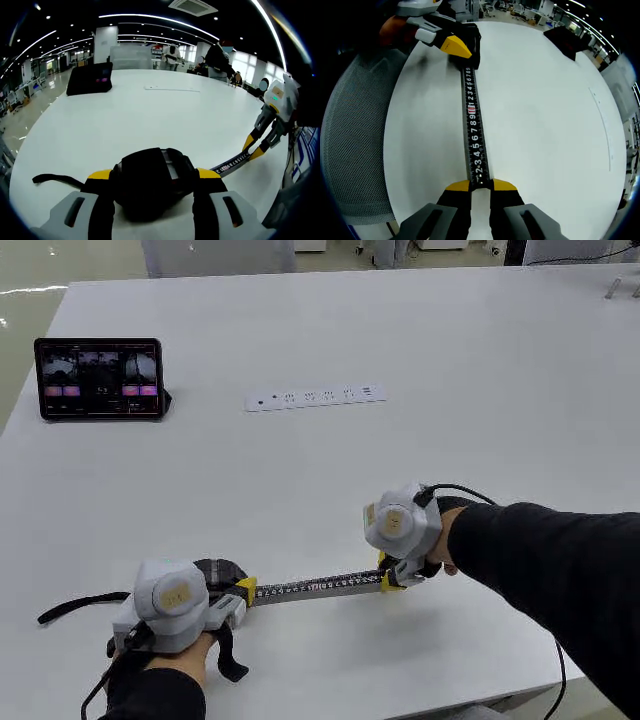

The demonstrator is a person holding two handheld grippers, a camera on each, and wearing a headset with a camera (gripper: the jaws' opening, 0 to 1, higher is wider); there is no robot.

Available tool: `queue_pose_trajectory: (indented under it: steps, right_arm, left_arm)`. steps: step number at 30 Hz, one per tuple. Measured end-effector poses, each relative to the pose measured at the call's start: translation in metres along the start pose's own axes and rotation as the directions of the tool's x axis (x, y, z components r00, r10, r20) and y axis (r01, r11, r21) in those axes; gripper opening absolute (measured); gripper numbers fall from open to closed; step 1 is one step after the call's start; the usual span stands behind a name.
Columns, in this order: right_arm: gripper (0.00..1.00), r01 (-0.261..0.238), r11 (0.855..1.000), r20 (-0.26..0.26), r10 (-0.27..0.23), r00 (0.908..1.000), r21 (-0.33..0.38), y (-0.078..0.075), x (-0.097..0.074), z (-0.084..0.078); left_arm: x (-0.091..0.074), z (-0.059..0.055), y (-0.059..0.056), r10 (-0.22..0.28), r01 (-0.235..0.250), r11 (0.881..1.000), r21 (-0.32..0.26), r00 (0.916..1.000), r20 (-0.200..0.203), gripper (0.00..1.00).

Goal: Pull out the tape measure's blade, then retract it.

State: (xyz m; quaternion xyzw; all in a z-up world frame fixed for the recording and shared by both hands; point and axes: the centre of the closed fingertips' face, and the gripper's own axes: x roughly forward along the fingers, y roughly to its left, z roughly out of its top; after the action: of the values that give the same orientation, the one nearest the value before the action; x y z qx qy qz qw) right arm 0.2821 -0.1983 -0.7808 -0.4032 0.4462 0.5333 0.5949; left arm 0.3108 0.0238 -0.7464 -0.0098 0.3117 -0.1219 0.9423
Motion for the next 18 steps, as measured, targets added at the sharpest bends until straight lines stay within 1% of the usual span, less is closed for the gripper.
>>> queue_pose_trajectory:
  steps: [7,12,18]
  right_arm:
    - [0.09,-0.010,1.000,0.012,0.010,0.9999,0.001,-0.001,0.003,0.009]
    - [0.09,-0.014,1.000,0.008,0.014,0.9999,-0.012,0.000,0.006,0.018]
    - [0.09,-0.014,1.000,0.031,0.015,0.9994,-0.013,0.001,0.009,0.030]
  left_arm:
    - [0.000,0.000,0.000,0.000,0.000,1.000,0.000,1.0000,0.005,0.59]
    - [0.000,0.000,0.000,0.001,-0.001,1.000,-0.002,1.0000,0.003,0.59]
    - [0.000,0.000,0.000,0.002,-0.002,1.000,-0.003,1.0000,-0.003,0.59]
